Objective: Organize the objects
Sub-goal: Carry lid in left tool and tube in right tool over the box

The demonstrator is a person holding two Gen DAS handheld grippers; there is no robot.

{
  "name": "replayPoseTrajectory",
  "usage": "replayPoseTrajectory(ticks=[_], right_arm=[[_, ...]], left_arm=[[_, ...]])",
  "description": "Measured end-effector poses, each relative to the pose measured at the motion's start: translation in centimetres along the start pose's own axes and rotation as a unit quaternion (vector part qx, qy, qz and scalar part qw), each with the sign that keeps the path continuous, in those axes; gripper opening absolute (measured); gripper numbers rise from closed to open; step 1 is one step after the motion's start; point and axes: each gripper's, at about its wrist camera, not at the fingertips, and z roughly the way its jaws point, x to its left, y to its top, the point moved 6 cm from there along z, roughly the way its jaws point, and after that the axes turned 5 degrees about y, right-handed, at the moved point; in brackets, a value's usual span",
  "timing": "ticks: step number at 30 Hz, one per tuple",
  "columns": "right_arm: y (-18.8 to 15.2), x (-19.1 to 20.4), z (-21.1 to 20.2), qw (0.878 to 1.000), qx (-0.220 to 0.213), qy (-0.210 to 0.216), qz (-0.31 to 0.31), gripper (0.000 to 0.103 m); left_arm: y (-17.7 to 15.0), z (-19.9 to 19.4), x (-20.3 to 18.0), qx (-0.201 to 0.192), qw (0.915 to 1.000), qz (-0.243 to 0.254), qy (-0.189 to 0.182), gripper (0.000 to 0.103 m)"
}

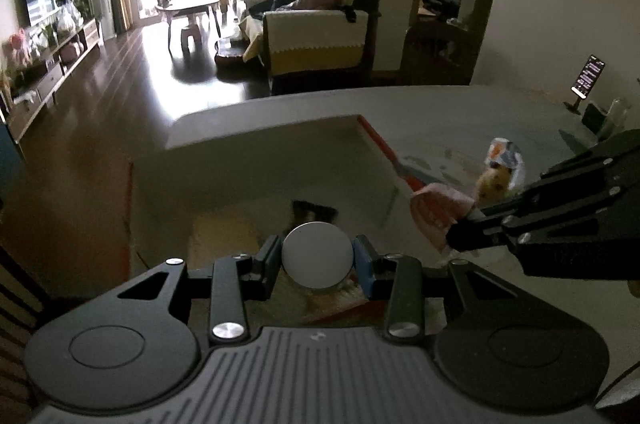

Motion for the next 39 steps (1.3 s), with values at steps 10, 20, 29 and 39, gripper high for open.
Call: replayPoseTrajectory(ticks=[10, 20, 29, 39], right_arm=[[1.6, -0.5, 4.0, 0.999, 0.023, -0.035, -0.010, 0.010], [1.9, -1.1, 7.7, 0.996, 0.052, -0.065, -0.019, 0.010], [1.4, -0.6, 9.9, 0.992, 0.069, -0.088, -0.050, 0.010], [0.7, -0.1, 11.5, 0.988, 0.087, -0.103, -0.075, 0.010]], left_arm=[[2.5, 4.6, 3.4, 0.015, 0.9998, 0.000, 0.010, 0.038], [3.8, 10.7, 2.4, 0.048, 0.9986, 0.022, 0.004, 0.038], [3.8, 14.6, 2.4, 0.087, 0.9962, 0.008, -0.002, 0.038], [3.5, 17.8, 1.5, 0.133, 0.9907, 0.028, -0.005, 0.038]])
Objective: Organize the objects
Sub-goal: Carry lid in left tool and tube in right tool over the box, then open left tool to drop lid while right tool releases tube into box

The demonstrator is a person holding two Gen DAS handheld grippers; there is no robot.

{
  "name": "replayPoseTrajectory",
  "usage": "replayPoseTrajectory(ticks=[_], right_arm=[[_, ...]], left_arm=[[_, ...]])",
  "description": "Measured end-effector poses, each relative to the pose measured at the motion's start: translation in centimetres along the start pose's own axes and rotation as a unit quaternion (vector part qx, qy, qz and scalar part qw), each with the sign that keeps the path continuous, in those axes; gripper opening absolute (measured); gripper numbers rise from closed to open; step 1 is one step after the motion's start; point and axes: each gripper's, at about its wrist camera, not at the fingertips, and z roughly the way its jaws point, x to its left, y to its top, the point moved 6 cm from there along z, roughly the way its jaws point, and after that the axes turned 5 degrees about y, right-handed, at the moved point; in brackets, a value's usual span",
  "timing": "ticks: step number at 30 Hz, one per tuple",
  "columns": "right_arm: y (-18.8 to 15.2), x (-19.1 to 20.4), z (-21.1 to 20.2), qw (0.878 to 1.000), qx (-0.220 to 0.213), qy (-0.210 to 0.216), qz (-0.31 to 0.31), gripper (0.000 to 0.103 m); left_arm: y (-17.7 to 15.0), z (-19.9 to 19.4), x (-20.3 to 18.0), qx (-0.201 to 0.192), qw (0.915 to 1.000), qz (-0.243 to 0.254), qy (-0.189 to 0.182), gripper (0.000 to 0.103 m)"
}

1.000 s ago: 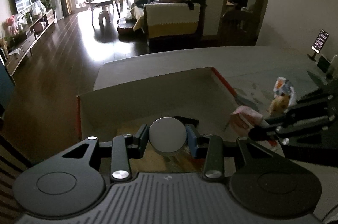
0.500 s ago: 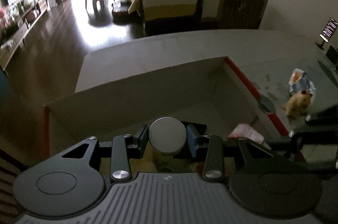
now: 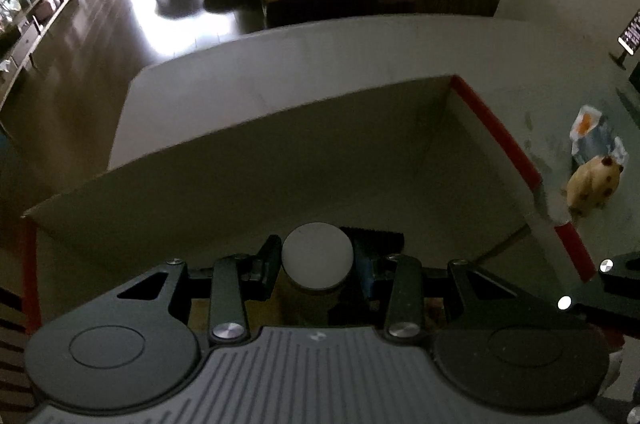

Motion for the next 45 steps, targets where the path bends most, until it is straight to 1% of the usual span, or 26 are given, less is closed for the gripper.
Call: replayPoseTrajectory(ticks=[3, 4, 7, 9, 15, 16, 18, 19, 20, 26, 33, 38, 41, 45], right_arm=[[-0.1, 0.3, 0.3, 1.000, 0.002, -0.001, -0.008, 0.010], [-0.2, 0.3, 0.4, 1.000, 0.002, 0.000, -0.008, 0.013], [-0.3, 0.2, 0.4, 1.000, 0.003, 0.004, -0.005, 0.014], [-0.3, 0.0, 0.4, 1.000, 0.003, 0.009, 0.000, 0.016], [-0.1, -0.6, -0.7, 0.999, -0.006, 0.039, 0.015, 0.022], [-0.1, -0.7, -0.9, 0.999, -0.008, 0.045, 0.018, 0.024], [-0.2, -0.8, -1.4, 0.998, -0.013, 0.055, 0.025, 0.027], [-0.2, -1.0, -1.7, 0.998, -0.017, 0.059, 0.030, 0.029], [-0.1, -1.1, -2.0, 0.997, -0.019, 0.063, 0.034, 0.029], [-0.6, -1.7, -3.6, 0.995, -0.032, 0.077, 0.053, 0.032], [-1.0, -2.2, -5.4, 0.993, -0.057, 0.086, 0.061, 0.042], [-1.4, -2.5, -6.7, 0.991, -0.069, 0.098, 0.060, 0.044], [-1.9, -2.6, -7.7, 0.989, -0.079, 0.108, 0.056, 0.049], [-2.7, -2.9, -9.2, 0.986, -0.094, 0.128, 0.049, 0.061]], left_arm=[[-0.1, 0.8, 0.0, 0.015, 0.9999, 0.003, 0.003, 0.038], [-0.2, 1.0, 0.0, 0.019, 0.9998, 0.003, 0.002, 0.038], [-0.3, 1.3, 0.2, 0.025, 0.9997, 0.002, 0.003, 0.038], [-0.4, 1.3, 0.4, 0.027, 0.9996, -0.001, 0.000, 0.038], [-0.3, 1.2, 0.7, 0.030, 0.9994, -0.013, -0.007, 0.038], [-0.4, 1.1, 0.8, 0.029, 0.9994, -0.016, -0.007, 0.040], [-0.5, 0.9, 0.6, 0.024, 0.9996, -0.018, -0.005, 0.050], [-0.5, 0.7, 0.6, 0.019, 0.9997, -0.018, -0.002, 0.059], [-0.5, 0.4, 0.6, 0.014, 0.9997, -0.018, 0.001, 0.064], [-0.5, -1.4, 0.5, -0.003, 0.9997, -0.024, 0.008, 0.064], [-0.5, -4.1, 0.7, -0.029, 0.9989, -0.036, 0.011, 0.064], [-1.3, -6.2, 0.4, -0.041, 0.9981, -0.043, 0.019, 0.064], [-1.8, -7.4, 0.0, -0.048, 0.9976, -0.046, 0.020, 0.064], [-2.8, -9.2, -1.0, -0.057, 0.9970, -0.049, 0.020, 0.064]])
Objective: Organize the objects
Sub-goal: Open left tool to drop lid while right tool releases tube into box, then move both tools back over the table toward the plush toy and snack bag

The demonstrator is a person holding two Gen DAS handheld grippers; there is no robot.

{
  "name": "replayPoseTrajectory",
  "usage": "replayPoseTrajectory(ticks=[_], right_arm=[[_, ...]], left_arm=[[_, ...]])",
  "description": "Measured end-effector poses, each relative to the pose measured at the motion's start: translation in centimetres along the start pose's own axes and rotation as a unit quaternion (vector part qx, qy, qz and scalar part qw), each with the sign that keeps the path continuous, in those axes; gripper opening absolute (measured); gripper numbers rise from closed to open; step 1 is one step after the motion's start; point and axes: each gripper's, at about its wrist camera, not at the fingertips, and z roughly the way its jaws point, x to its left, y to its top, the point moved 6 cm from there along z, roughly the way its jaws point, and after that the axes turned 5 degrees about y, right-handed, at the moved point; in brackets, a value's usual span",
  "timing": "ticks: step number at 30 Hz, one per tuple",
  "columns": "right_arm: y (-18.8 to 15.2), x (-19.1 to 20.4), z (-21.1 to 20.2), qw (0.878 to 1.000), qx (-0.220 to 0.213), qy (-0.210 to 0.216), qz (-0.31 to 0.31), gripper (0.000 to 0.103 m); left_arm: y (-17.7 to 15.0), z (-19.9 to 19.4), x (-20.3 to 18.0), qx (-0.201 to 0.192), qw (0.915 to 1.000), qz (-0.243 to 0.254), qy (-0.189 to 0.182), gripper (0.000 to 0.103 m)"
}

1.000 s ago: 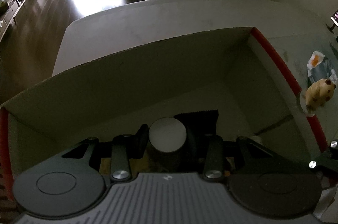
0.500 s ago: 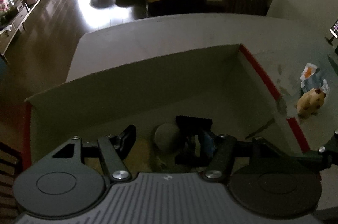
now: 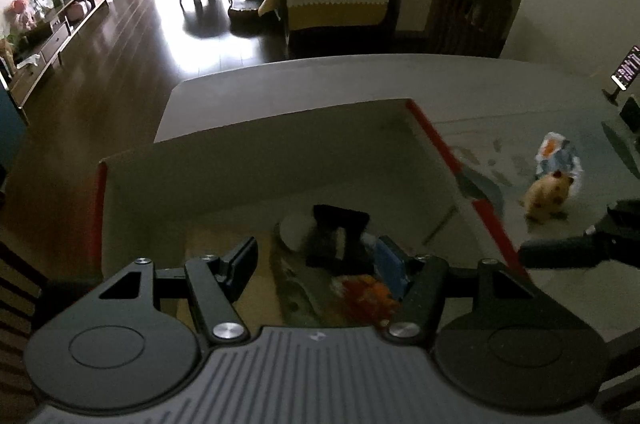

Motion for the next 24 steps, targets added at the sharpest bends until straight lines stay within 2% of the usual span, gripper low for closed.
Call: replayPoseTrajectory(ticks=[4, 9, 15, 17, 22, 24], right_arm=[[-0.7, 0.2, -1.8, 1.000, -0.012, 0.017, -0.018, 0.067], [-1.7, -0.4, -4.3, 0.998, -0.030, 0.043, -0.029, 0.074], [-3.1, -2.3, -6.8, 0.997, -0.040, 0.058, -0.024, 0.078], [-3.9, -3.2, -7.5, 0.997, -0.041, 0.060, -0.025, 0.079], [-6.6, -5.9, -8.5, 0.998, -0.032, 0.050, -0.026, 0.079], [-7.8, -7.3, -8.8, 0.998, -0.024, 0.046, -0.020, 0.079]], left_arm=[[-0.6, -1.9, -1.2, -0.012, 0.9999, -0.005, 0.000, 0.070], [-1.3, -3.5, -3.1, -0.021, 0.9997, -0.010, 0.001, 0.071], [-2.3, -4.9, -5.6, -0.033, 0.9990, -0.026, 0.016, 0.077], [-2.6, -5.1, -6.6, -0.033, 0.9987, -0.035, 0.017, 0.083], [-2.9, -5.4, -9.4, -0.036, 0.9983, -0.044, 0.013, 0.083], [-2.9, -5.3, -10.8, -0.039, 0.9980, -0.049, 0.011, 0.087]])
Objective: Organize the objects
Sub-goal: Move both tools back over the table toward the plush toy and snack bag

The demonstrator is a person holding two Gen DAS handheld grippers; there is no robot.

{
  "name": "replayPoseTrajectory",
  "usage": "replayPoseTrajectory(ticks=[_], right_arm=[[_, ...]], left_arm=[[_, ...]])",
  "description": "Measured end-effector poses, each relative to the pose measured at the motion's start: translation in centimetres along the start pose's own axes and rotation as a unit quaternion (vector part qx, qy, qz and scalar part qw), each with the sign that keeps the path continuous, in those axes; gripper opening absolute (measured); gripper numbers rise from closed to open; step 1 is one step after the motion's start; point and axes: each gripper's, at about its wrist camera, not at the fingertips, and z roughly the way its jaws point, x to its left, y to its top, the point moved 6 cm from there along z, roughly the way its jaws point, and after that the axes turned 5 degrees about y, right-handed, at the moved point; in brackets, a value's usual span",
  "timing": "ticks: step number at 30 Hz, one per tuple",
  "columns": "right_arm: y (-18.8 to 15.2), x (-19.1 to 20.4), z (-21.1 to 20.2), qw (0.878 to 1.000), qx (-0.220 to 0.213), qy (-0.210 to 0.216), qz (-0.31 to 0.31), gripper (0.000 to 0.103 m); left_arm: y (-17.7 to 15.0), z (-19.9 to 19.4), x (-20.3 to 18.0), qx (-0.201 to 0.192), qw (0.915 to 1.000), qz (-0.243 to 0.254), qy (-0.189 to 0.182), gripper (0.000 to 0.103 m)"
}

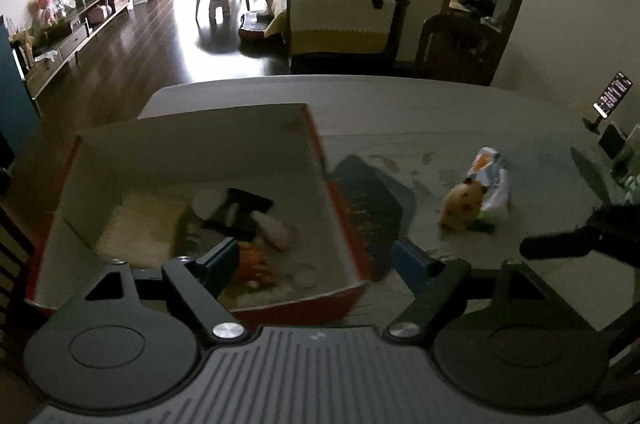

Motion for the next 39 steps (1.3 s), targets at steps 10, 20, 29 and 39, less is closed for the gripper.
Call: replayPoseTrajectory(ticks=[10, 20, 29, 39], right_arm=[[-4.2, -8.5, -3.3, 0.997, 0.024, -0.056, 0.043, 0.079], [-3.2, -17.3, -5.0, 0.987, 0.008, -0.111, 0.119, 0.079], [-0.7, -22.5, -2.1, 0.971, 0.018, -0.130, 0.202, 0.079], [0.9, -24.2, 3.2, 0.967, 0.043, -0.138, 0.208, 0.079]], left_arm=[[-0.6, 2.0, -7.6, -0.004, 0.9996, 0.028, 0.001, 0.103], [-0.1, 5.4, -13.9, -0.013, 0.9980, 0.057, -0.023, 0.103], [1.4, 9.8, -15.6, -0.003, 0.9979, 0.061, -0.022, 0.103], [1.3, 13.7, -16.6, 0.011, 0.9968, 0.078, -0.016, 0.103]])
